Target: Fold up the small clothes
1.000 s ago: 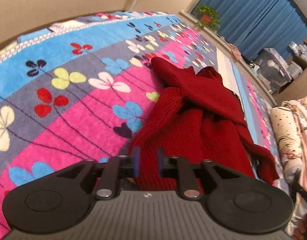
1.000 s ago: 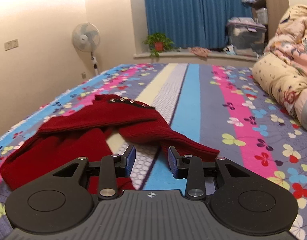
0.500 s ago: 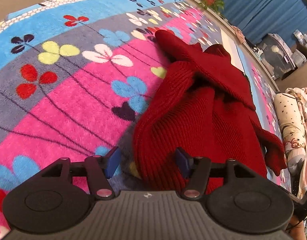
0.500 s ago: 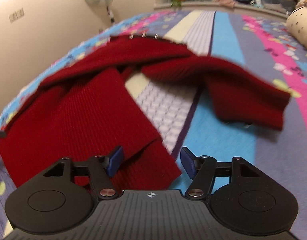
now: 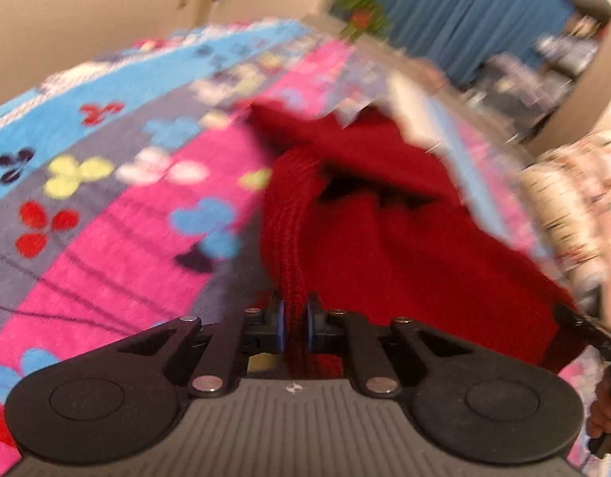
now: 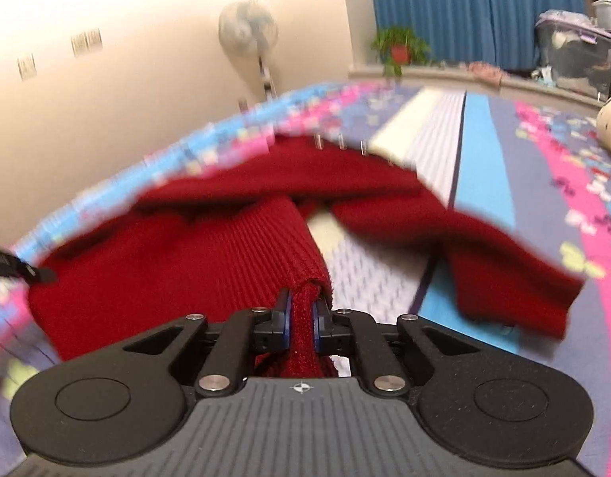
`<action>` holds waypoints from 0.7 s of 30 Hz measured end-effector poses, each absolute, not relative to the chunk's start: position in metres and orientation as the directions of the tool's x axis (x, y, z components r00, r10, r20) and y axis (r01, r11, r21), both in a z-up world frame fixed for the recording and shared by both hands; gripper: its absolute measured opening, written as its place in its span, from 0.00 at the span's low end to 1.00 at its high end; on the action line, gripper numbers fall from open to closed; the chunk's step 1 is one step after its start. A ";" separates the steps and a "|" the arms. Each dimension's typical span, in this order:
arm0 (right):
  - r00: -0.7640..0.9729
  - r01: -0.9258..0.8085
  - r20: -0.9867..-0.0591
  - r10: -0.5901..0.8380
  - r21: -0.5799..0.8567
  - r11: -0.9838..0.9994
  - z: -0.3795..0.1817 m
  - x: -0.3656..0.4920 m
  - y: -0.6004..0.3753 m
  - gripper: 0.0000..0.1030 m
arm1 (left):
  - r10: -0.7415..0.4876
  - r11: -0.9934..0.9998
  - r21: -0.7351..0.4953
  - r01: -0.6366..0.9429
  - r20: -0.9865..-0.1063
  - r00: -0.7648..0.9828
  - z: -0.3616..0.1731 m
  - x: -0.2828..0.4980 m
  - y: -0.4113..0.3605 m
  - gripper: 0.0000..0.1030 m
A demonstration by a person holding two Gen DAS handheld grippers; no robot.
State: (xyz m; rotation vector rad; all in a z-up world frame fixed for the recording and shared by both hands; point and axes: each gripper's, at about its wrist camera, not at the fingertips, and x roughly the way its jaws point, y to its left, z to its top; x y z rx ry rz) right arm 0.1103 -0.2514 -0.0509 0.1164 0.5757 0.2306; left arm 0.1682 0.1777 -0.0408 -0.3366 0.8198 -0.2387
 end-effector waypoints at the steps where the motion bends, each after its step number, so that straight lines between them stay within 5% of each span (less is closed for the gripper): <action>1: 0.828 -0.197 -0.500 0.256 0.168 0.966 -0.036 0.100 -0.253 0.09 | -0.373 0.906 -0.408 0.116 -0.635 0.677 -0.032 0.159 0.177 0.10; 9: 0.879 -0.174 -0.425 0.217 0.139 0.975 0.029 0.001 -0.278 0.08 | -0.552 0.825 -0.452 0.339 -0.514 0.657 0.009 0.092 0.181 0.10; 12: 0.891 -0.141 -0.415 0.183 0.129 0.981 0.042 -0.037 -0.291 0.08 | -0.555 0.828 -0.445 0.342 -0.555 0.620 0.000 0.077 0.190 0.10; 14: 0.855 -0.145 -0.482 0.194 0.138 0.980 0.031 -0.048 -0.297 0.09 | -0.519 0.854 -0.440 0.279 -0.666 0.536 -0.023 0.085 0.194 0.12; 18: 0.628 -0.126 -0.762 0.157 0.100 0.987 -0.029 -0.029 -0.292 0.13 | -0.363 0.931 -0.301 0.205 -0.812 0.457 -0.051 0.101 0.190 0.18; 21: 0.655 -0.070 -0.752 0.074 0.037 0.997 -0.030 -0.027 -0.290 0.14 | -0.333 0.943 -0.279 0.183 -0.801 0.497 -0.047 0.108 0.192 0.29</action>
